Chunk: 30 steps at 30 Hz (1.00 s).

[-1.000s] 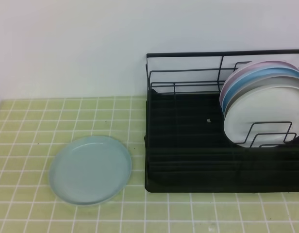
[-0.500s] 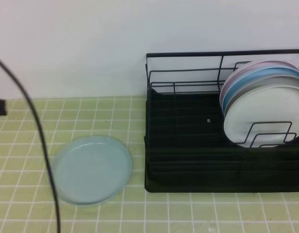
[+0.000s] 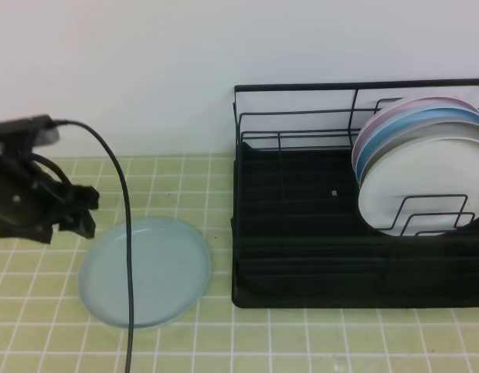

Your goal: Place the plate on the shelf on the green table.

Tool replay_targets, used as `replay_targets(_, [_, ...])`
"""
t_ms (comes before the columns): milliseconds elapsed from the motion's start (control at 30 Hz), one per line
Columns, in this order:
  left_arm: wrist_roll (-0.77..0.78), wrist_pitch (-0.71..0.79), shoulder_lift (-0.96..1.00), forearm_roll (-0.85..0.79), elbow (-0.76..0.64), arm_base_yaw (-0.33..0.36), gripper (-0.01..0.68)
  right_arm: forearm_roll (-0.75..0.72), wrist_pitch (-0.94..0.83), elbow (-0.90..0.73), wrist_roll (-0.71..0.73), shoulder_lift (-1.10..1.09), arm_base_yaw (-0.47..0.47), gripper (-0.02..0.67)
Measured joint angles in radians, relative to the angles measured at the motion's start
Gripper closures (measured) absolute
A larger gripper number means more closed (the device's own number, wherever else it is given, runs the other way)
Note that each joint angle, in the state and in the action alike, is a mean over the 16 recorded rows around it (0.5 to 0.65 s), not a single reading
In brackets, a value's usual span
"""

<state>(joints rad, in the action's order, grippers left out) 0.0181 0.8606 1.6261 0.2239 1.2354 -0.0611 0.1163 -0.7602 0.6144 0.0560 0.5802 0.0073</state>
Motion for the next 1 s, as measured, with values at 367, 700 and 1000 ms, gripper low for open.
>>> replay_targets(367, [0.02,-0.059,0.23,0.0,0.007,0.0,0.191,0.013,-0.011,0.0,0.0,0.0,0.0,0.652])
replay_targets(700, [0.024,-0.082,0.313,-0.002,0.011,0.0,0.229,0.018,-0.001,0.0,0.0,0.0,0.0,0.652])
replay_targets(1000, [0.024,-0.099,0.323,-0.004,0.013,0.0,0.43,0.021,0.0,0.0,0.0,0.0,0.0,0.652])
